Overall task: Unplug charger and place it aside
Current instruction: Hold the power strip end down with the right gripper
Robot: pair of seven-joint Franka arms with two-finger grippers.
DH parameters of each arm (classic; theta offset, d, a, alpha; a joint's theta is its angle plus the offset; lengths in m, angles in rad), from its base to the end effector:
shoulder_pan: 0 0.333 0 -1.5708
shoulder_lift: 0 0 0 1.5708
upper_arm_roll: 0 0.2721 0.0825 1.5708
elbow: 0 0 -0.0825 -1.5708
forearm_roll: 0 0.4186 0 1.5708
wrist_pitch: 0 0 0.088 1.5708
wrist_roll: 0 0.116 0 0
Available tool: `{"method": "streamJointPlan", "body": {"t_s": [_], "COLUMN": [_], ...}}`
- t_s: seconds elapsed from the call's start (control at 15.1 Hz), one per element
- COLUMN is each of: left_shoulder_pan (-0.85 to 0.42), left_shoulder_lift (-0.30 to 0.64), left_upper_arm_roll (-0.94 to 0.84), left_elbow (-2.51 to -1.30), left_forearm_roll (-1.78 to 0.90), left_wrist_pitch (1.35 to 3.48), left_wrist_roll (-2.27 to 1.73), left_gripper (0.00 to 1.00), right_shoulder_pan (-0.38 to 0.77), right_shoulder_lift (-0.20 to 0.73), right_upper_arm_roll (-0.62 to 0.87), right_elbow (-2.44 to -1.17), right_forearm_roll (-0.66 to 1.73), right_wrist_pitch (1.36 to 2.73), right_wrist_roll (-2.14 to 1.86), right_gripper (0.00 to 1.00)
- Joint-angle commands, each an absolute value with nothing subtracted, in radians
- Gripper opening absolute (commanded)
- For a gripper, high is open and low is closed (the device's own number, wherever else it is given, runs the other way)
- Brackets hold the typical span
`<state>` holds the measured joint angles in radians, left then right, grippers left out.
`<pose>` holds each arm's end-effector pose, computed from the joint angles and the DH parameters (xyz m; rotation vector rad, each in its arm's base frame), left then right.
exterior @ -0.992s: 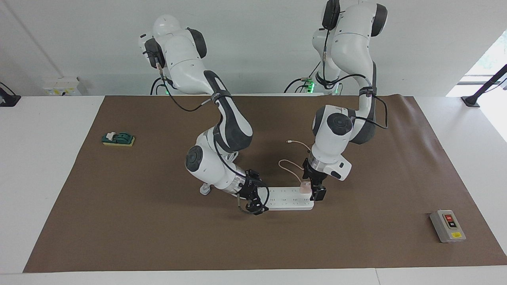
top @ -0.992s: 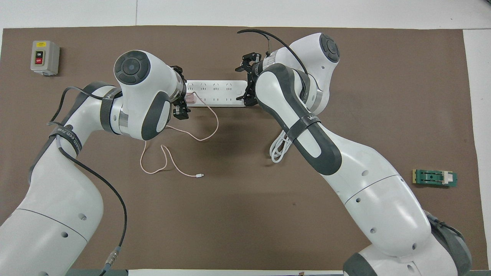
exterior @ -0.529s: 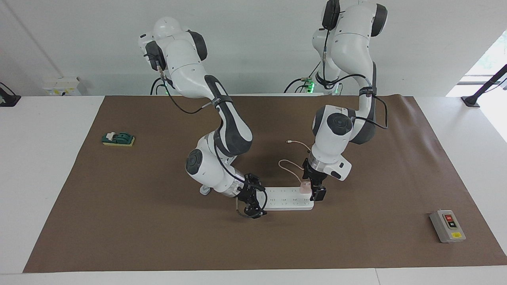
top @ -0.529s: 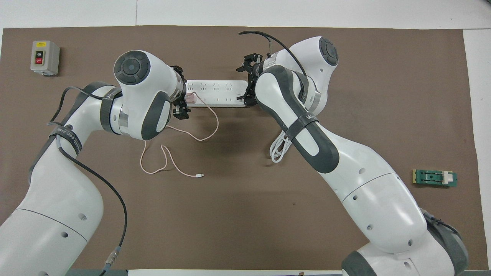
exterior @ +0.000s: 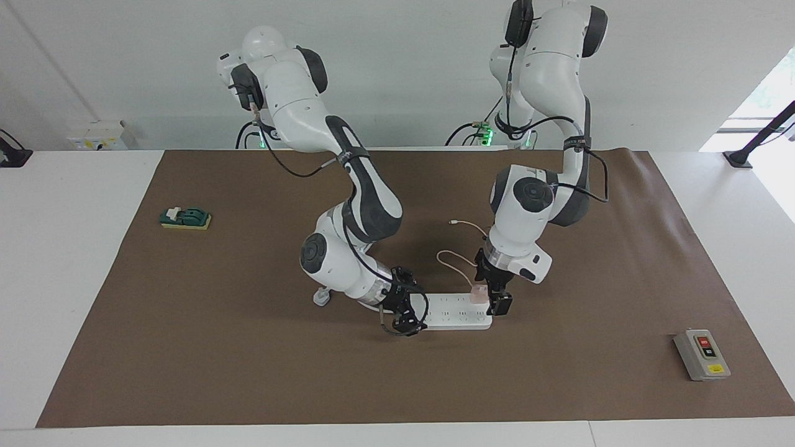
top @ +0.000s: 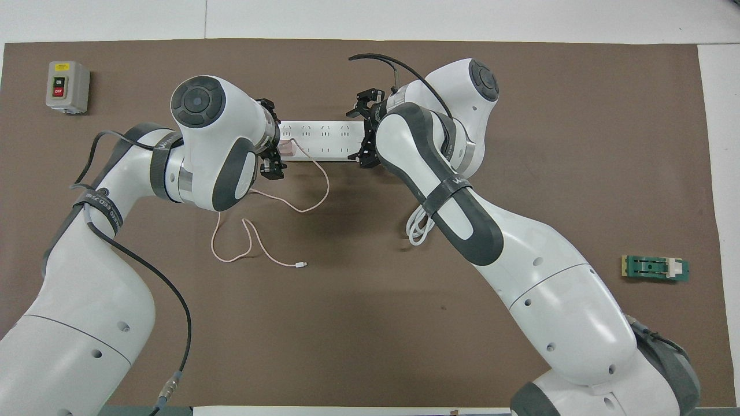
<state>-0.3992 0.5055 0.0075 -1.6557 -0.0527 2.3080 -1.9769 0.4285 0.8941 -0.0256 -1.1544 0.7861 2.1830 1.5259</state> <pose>0.6478 -0.2695 0.2648 2.0661 2.1629 0.0302 0.7049 0.3404 0.2278 -1.8696 1.8039 0.6212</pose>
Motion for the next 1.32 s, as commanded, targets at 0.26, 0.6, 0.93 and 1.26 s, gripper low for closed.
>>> {"method": "streamJointPlan", "body": {"t_s": [0.26,0.6,0.93,1.26], "left_shoulder_pan": [-0.396,-0.397,-0.396,-0.394], "left_shoulder_lift": [0.495,0.494,0.495,0.495], "left_upper_arm_roll": [0.011,0.011,0.011,0.011], "left_elbow": [-1.68,-1.68,-1.68,-1.68], "left_forearm_roll": [-0.041,-0.041,-0.041,-0.041], "left_wrist_pitch": [2.326,2.325,2.329,2.332], "left_wrist_roll": [-1.996,-1.996,-1.996,-1.997], "left_gripper": [1.0,1.0,1.0,0.99], "right_shoulder_pan": [0.443,0.443,0.436,0.426], "right_shoulder_lift": [0.879,0.879,0.879,0.879], "right_upper_arm_roll": [-0.026,-0.026,-0.026,-0.026], "right_elbow": [-1.181,-1.198,-1.204,-1.204], "right_forearm_roll": [0.807,0.807,0.81,0.808], "right_wrist_pitch": [2.169,2.181,2.195,2.197], "right_wrist_roll": [1.525,1.508,1.482,1.456], "right_gripper": [1.0,1.0,1.0,1.0]}}
